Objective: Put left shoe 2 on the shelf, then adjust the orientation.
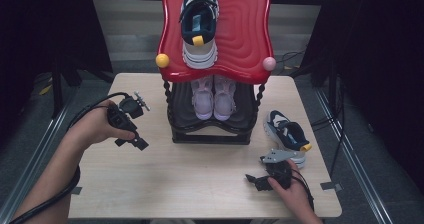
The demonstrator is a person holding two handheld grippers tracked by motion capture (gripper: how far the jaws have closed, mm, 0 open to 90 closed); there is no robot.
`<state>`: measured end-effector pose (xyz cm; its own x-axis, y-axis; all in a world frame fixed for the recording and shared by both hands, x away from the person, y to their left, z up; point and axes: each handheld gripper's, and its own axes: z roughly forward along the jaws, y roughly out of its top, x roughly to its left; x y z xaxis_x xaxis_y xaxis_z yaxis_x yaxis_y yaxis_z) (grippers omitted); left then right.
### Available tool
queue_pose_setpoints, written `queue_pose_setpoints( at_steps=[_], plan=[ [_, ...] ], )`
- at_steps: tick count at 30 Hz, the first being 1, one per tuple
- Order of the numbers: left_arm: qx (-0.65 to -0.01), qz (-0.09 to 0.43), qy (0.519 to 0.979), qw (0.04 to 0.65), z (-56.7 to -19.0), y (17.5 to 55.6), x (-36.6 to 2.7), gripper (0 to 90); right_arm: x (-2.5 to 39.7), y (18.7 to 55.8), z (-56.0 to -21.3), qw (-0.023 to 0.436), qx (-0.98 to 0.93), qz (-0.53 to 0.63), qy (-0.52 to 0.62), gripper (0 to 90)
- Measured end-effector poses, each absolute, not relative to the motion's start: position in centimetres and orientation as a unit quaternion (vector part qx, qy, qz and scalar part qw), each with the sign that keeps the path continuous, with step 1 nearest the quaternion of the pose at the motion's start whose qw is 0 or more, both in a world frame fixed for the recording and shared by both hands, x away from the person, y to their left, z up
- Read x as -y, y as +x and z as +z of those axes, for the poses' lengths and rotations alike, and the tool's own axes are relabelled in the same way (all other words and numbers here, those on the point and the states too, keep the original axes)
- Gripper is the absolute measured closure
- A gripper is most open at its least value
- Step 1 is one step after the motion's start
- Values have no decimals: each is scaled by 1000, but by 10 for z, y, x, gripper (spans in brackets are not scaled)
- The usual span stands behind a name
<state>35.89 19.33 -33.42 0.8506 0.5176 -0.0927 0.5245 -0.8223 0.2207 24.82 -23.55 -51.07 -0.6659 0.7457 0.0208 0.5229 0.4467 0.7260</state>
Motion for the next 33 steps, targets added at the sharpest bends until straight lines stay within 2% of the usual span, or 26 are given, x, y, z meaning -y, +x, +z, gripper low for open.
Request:
queue_pose_setpoints(
  at_steps=[19, 33],
  plan=[
    [-277, -12, 953, 125, -387, 349, -191, 232, 236, 248, -511, 151, -838, 363, 379, 130],
    [-269, -5, 950, 160, -424, 339, -182, 229, 236, 248, -511, 151, -838, 363, 379, 130]
  ],
)
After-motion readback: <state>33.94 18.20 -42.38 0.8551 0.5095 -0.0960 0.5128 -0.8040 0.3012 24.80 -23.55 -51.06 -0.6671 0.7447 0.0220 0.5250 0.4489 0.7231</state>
